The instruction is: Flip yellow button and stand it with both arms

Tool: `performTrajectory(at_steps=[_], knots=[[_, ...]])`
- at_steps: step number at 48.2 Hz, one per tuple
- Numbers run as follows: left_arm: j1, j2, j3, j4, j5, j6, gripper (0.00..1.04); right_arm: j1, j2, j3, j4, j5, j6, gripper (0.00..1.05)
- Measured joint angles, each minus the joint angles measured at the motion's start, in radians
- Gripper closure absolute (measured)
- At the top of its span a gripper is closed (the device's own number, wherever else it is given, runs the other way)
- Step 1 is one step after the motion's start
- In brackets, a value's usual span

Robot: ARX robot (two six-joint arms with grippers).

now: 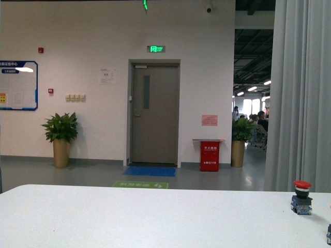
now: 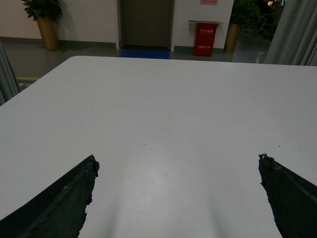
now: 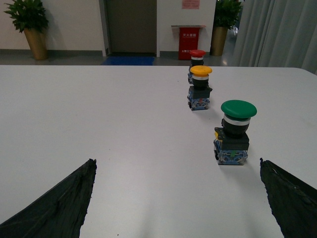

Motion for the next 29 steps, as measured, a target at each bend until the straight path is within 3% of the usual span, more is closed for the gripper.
performTrajectory(at_steps=[29], knots=[[0.000,0.000,0.000,0.000,0.000,0.000,0.07,0.000,0.000,0.000,0.000,0.000,0.000,0.07]])
